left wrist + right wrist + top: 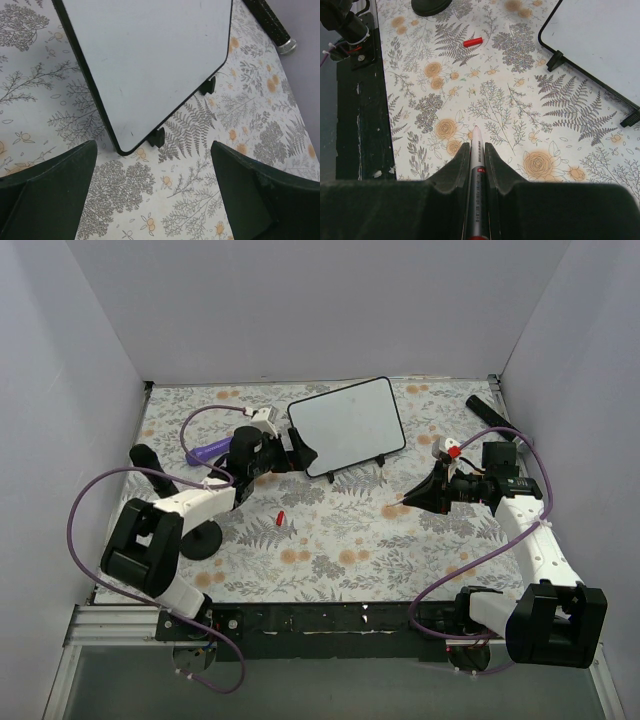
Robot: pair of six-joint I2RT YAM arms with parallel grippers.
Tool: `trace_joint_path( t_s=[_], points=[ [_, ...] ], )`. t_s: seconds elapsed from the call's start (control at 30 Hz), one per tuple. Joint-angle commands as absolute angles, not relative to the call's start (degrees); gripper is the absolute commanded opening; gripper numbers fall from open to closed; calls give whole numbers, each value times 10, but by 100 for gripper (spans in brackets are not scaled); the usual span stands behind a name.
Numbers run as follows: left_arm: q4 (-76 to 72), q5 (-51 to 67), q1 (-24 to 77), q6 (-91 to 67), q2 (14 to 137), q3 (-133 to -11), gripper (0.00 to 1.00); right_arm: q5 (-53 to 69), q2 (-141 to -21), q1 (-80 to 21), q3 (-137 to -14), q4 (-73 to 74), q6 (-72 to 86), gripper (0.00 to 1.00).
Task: Write a sentence on the whiteboard
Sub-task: Pick up the whiteboard from the whiteboard stand.
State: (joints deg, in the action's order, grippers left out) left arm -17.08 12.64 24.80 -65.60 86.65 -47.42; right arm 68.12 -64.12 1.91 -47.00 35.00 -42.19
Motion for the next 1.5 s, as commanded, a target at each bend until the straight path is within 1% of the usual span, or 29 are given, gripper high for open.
trace_joint_path(
  t_s=[0.0, 0.3, 0.43, 0.47, 0.67, 0.73, 0.83, 1.13, 1.23, 1.47],
  points=[
    [-223, 126, 219, -662, 910, -512, 98, 698, -642, 22, -469, 352, -429, 1],
    [-260, 192, 180, -679, 1028, -588, 97, 699, -642, 22, -471, 355, -433, 1],
    [-277, 235, 159, -691, 1079, -608, 90, 700, -643, 22, -472, 355, -433, 1],
    [-293, 256, 156, -693, 1085, -609, 86, 700, -643, 22, -473, 356, -434, 1],
    [-353, 307, 140, -704, 1115, -608, 75, 699, -646, 22, -474, 357, -435, 1],
    [-373, 340, 132, -716, 1124, -607, 67, 699, -646, 22, -473, 357, -436, 1],
    [-410, 380, 124, -733, 1144, -616, 60, 699, -648, 22, -474, 357, -436, 1],
    [-422, 427, 124, -740, 1186, -660, 55, 696, -652, 22, -474, 359, -437, 1],
    [-452, 467, 123, -759, 1207, -670, 42, 696, -651, 22, -475, 359, -438, 1],
    [-490, 465, 123, -781, 1218, -661, 42, 696, -650, 22, -476, 360, -440, 1]
  ],
)
